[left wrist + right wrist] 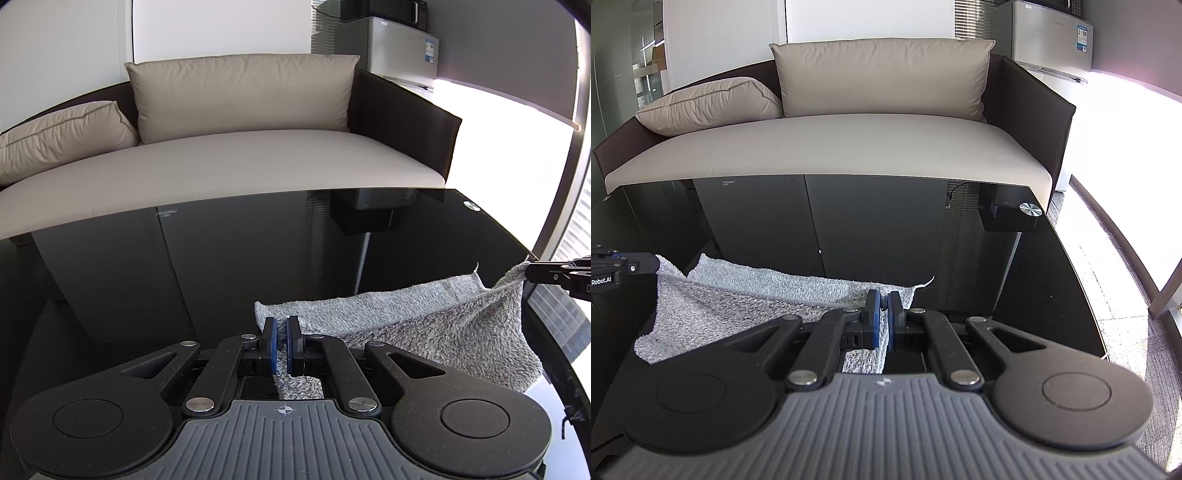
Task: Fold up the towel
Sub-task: 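Lift the towel edge with both grippers and fold it over the towel, then open both grippers to release the folded edge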
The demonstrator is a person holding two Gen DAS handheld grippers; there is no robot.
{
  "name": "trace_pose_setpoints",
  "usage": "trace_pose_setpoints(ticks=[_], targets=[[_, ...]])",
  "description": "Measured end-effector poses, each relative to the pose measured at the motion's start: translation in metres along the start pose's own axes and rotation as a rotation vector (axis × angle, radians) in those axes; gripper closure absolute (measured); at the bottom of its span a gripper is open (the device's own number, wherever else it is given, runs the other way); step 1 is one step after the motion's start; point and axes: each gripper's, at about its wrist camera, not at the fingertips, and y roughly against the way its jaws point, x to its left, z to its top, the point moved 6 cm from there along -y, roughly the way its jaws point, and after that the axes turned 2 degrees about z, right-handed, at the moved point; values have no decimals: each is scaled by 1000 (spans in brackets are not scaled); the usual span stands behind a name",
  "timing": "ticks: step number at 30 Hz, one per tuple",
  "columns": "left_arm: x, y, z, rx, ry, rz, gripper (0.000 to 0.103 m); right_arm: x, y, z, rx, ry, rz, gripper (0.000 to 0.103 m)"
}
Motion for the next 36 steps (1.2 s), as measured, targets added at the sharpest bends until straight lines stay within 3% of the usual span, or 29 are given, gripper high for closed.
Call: trace_pose_setpoints(ticks=[15,24,36], targets=[[3,-23,12,20,15,3,98,-7,-32,6,34,-23,-10,99],[-1,-23,30,-5,14,-5,98,-13,-30,16,-4,-41,-19,99],[-7,-60,32,28,2,16,93,-22,-54,15,24,-64,-35,99]])
